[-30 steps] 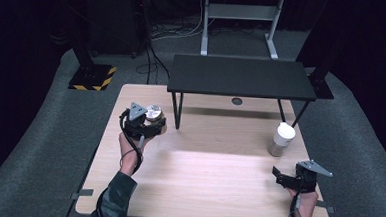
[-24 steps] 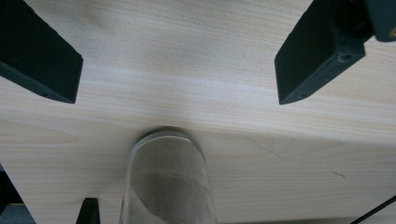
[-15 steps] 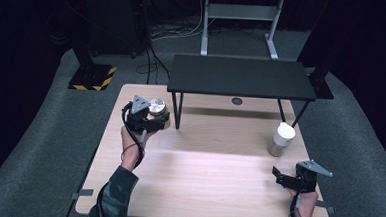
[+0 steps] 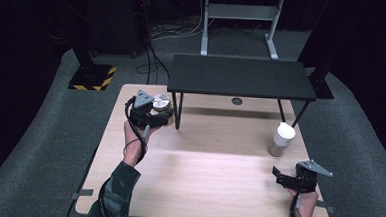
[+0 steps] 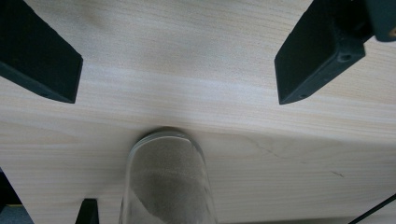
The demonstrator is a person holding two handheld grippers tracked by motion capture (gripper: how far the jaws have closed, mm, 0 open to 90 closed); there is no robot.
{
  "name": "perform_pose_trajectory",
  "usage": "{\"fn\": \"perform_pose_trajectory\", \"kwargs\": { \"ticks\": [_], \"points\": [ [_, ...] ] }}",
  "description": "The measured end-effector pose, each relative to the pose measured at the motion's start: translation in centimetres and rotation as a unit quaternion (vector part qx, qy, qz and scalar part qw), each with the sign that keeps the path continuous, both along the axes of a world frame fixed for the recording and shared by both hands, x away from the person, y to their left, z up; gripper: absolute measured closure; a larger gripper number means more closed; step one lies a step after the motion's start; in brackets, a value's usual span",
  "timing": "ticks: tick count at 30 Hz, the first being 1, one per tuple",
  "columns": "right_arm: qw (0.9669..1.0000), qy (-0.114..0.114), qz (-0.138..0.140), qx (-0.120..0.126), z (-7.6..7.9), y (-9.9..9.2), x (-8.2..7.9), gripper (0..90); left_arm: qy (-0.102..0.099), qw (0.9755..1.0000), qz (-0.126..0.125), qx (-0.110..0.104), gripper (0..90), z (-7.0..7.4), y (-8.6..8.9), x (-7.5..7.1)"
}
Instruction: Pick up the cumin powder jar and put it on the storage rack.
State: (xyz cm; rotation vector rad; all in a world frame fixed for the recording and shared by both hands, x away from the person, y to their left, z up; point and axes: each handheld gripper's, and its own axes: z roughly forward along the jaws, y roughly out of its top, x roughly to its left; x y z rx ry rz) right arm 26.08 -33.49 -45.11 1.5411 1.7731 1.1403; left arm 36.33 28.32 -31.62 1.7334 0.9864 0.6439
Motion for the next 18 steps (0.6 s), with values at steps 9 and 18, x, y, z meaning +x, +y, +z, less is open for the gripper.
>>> {"fn": "perform_pose_trajectory", "kwargs": {
  "ticks": [9, 18],
  "points": [
    [1.0000, 0.001, 0.001, 0.000, 0.0, 0.0, 0.0, 0.0, 0.000, 1.0000, -0.008, -0.001, 30.6, 1.2, -0.3, 0.5],
    [1.0000, 0.002, 0.001, -0.001, 0.0, 0.0, 0.1, 0.0, -0.002, 0.9999, -0.015, 0.000, 30.6, 2.7, -0.5, 1.0]
  ]
}}
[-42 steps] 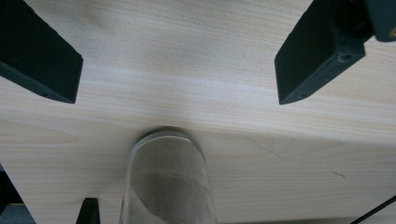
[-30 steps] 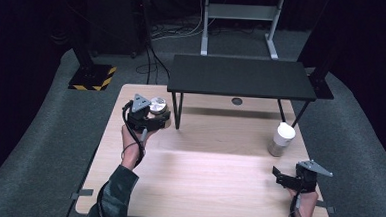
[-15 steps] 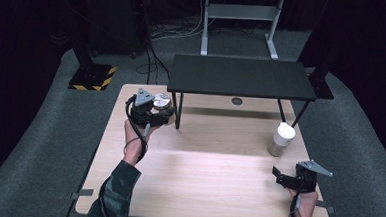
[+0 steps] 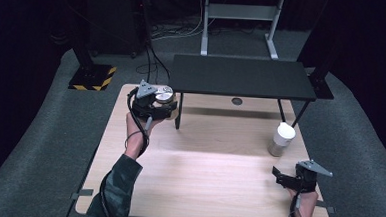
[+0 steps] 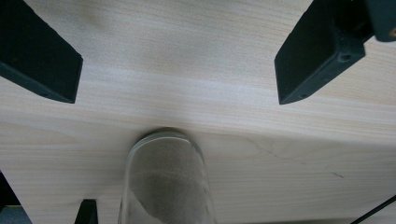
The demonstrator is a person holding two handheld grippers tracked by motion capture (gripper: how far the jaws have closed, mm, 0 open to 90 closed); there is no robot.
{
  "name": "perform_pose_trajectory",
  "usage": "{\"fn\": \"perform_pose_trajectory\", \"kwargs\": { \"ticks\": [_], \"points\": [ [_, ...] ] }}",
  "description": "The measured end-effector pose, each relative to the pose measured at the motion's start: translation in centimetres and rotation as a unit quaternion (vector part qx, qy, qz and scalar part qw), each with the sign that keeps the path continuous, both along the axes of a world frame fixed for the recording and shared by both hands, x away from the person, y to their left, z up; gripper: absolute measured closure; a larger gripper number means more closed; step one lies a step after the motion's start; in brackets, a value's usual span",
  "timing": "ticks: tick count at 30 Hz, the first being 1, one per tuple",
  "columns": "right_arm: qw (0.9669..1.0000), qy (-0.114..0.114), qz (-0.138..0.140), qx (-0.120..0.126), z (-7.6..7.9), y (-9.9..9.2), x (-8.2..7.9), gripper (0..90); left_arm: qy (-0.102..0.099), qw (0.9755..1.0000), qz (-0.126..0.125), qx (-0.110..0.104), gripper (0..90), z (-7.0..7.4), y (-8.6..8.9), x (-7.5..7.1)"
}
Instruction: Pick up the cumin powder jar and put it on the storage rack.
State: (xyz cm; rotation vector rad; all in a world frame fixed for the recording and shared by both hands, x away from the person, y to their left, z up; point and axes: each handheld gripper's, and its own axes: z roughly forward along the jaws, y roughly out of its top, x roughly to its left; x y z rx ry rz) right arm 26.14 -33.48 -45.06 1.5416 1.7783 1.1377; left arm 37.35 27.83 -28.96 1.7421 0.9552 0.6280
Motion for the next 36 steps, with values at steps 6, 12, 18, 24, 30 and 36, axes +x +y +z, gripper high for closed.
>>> {"fn": "perform_pose_trajectory", "kwargs": {
  "ticks": [6, 12, 18, 24, 30, 36],
  "points": [
    [1.0000, 0.000, 0.000, 0.000, 0.0, 0.0, 0.0, 0.0, -0.002, 1.0000, -0.004, -0.001, 30.7, 1.0, 0.0, 0.4],
    [1.0000, 0.001, 0.000, 0.000, 0.0, 0.0, 0.0, 0.0, -0.005, 1.0000, -0.008, 0.001, 30.6, 1.8, -0.3, 0.7],
    [1.0000, 0.001, 0.000, 0.001, 0.0, 0.0, 0.0, 0.0, -0.010, 0.9999, -0.011, 0.004, 30.6, 2.7, -0.7, 0.9],
    [1.0000, 0.001, 0.000, 0.001, 0.0, 0.0, 0.0, 0.0, -0.014, 0.9998, -0.013, 0.004, 30.7, 3.5, -0.8, 1.3],
    [1.0000, 0.001, 0.000, 0.001, 0.0, 0.0, 0.0, 0.0, -0.018, 0.9997, -0.014, 0.004, 30.7, 4.4, -1.0, 1.6],
    [1.0000, 0.001, -0.001, 0.002, 0.0, -0.1, 0.0, 0.0, -0.023, 0.9996, -0.014, 0.006, 30.6, 5.3, -1.3, 2.0]
  ]
}}
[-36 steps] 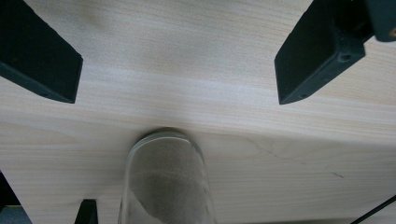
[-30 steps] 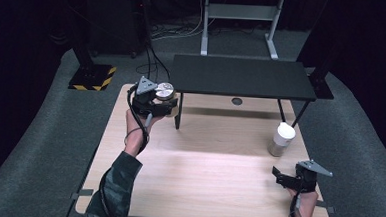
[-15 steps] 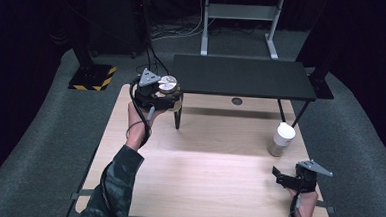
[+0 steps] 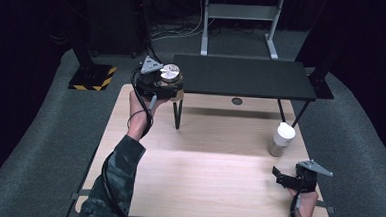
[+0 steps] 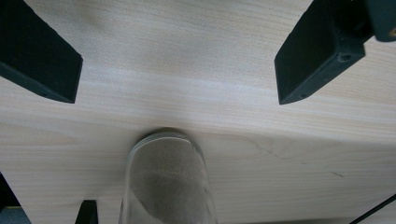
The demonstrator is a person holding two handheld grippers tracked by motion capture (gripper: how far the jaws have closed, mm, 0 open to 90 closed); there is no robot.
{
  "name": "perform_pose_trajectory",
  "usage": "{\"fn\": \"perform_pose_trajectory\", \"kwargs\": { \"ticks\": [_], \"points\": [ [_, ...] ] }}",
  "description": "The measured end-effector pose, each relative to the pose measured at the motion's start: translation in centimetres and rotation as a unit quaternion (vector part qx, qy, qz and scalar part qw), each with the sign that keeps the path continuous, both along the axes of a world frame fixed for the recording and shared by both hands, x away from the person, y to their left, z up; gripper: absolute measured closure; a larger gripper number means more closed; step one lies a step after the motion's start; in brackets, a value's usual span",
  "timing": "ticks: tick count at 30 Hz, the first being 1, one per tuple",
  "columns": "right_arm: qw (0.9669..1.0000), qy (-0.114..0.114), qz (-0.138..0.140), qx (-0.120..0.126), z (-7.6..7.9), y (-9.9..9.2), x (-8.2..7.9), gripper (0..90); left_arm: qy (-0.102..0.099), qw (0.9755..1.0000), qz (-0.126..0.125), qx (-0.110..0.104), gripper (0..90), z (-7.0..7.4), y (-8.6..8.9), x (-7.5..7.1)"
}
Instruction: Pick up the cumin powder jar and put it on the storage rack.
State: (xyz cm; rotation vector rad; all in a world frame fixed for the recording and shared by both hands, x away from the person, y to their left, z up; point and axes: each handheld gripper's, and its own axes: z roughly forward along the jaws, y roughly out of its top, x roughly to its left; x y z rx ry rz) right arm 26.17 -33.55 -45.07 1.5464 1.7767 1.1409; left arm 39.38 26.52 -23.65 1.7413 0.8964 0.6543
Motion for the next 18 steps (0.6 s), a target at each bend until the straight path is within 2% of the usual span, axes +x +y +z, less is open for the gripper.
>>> {"fn": "perform_pose_trajectory", "kwargs": {
  "ticks": [10, 18],
  "points": [
    [1.0000, 0.001, 0.000, 0.002, 0.0, -0.1, 0.0, 0.0, -0.002, 1.0000, 0.004, -0.001, 30.7, 1.2, -0.8, 1.3],
    [1.0000, 0.001, 0.000, 0.004, 0.0, -0.1, 0.0, 0.0, 0.009, 0.9998, 0.015, 0.001, 30.7, 2.0, -1.6, 3.1]
  ]
}}
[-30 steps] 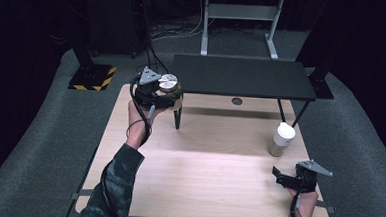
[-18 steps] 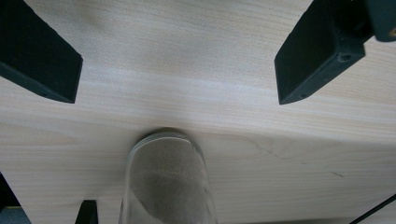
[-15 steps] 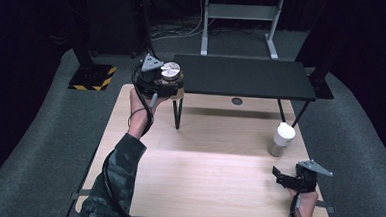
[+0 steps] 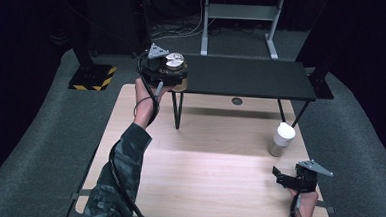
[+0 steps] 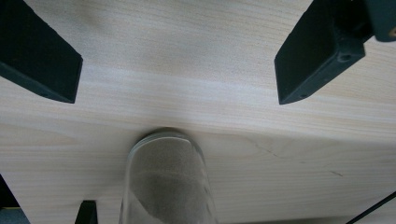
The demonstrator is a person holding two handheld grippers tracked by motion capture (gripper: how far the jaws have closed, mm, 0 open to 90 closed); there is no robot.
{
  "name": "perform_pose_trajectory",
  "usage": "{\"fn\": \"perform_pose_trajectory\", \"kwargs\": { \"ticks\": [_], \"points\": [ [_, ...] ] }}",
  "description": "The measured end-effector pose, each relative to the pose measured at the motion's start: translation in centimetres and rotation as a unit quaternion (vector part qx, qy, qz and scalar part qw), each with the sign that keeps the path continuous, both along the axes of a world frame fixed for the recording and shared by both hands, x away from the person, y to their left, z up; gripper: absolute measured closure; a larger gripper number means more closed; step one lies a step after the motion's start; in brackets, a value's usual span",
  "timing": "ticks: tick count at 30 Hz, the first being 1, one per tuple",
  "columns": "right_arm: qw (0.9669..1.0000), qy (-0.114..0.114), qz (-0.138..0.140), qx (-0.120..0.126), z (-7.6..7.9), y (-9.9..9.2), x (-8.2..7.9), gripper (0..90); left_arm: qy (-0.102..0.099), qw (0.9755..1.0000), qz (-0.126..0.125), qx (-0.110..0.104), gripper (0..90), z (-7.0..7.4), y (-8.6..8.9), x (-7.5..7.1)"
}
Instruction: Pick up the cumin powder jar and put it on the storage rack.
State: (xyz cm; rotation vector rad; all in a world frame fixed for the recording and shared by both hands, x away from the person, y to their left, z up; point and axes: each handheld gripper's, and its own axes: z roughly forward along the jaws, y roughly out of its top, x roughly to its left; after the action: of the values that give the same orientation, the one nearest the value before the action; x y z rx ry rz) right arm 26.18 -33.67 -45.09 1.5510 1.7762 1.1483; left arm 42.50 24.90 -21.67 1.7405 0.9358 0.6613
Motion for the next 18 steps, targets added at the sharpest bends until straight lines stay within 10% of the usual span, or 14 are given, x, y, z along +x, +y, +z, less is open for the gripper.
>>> {"fn": "perform_pose_trajectory", "kwargs": {
  "ticks": [18],
  "points": [
    [1.0000, -0.001, 0.001, 0.001, 0.0, -0.1, 0.0, 0.0, 0.043, 0.9983, 0.033, 0.022, 30.6, 0.1, -1.3, 3.8]
  ]
}}
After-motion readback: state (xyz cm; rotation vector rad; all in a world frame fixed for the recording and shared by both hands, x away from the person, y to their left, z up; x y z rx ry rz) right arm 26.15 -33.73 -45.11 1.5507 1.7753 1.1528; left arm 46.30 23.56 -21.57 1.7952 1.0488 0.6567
